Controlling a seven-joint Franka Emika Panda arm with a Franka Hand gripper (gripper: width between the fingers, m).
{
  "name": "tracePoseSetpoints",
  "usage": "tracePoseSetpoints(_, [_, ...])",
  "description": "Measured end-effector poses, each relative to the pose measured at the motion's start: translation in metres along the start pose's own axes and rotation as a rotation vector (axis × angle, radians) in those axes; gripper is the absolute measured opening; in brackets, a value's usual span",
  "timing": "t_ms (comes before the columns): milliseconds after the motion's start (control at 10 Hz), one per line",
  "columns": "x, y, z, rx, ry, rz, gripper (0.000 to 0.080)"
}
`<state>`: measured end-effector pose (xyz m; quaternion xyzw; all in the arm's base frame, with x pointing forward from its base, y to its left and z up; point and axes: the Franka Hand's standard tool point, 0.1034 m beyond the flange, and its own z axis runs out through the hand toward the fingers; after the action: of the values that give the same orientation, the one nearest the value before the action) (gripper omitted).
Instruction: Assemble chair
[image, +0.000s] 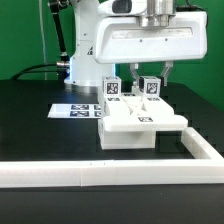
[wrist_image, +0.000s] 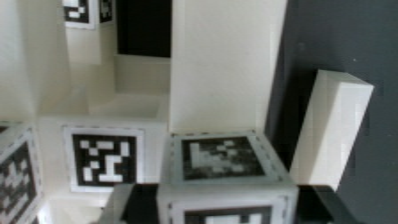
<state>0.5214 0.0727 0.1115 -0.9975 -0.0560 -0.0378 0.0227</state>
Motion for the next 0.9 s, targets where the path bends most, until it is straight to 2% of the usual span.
tracePoseSetpoints(200, [0.0, 0.0001, 0.0001, 0.0, 0.0, 0.044, 0.0286])
tracePoseSetpoints(900, [0.0021, 0.0004, 0.0001, 0.008, 0.011, 0.705, 0.0287])
